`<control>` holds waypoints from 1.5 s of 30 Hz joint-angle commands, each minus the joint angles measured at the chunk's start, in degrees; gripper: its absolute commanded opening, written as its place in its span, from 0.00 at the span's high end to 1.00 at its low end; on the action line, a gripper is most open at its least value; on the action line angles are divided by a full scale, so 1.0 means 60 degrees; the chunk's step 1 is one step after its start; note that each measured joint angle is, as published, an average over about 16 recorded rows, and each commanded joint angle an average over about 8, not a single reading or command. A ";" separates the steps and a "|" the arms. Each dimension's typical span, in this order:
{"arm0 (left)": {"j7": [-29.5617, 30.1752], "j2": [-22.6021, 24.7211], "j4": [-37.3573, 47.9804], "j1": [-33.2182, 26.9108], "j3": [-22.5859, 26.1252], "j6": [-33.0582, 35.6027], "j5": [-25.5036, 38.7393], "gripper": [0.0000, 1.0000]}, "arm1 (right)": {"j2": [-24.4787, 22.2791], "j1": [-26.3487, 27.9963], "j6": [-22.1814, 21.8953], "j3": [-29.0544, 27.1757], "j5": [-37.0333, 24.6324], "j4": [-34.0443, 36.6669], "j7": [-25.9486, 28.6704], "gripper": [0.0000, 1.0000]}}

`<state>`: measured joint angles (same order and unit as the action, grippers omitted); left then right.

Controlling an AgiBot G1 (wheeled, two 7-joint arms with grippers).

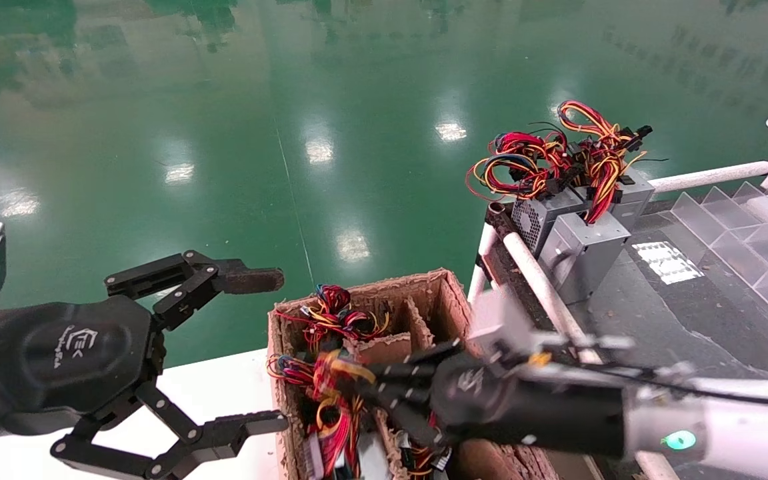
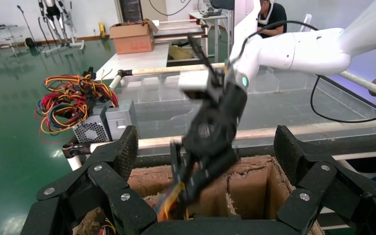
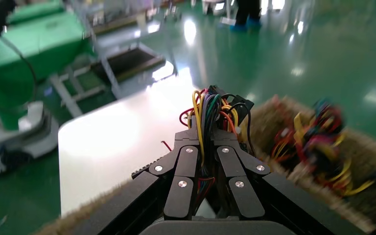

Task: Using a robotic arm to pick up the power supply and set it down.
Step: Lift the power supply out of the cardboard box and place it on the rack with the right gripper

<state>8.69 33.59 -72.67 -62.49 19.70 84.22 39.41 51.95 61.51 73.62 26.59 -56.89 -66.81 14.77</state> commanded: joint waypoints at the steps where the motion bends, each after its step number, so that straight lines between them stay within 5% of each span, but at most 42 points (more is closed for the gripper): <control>1: 0.0000 0.0000 0.0000 0.0000 0.0000 0.0000 0.0000 0.00 | -0.0158 -0.0038 0.0043 -0.0198 0.0319 -0.0058 0.0052 1.00; 19: -0.0001 -0.0001 0.0000 -0.0001 0.0003 -0.0001 -0.0002 0.00 | -0.1725 0.0278 0.0753 -0.2065 0.2655 0.0583 -0.0249 1.00; 45: -0.0003 -0.0003 0.0000 -0.0002 0.0007 -0.0003 -0.0005 0.00 | -0.3067 0.1916 0.1020 -0.2435 0.1498 0.5166 -0.2376 1.00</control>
<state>8.67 33.57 -72.67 -62.50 19.74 84.21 39.38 33.76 72.98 79.84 12.00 -47.76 -36.22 0.64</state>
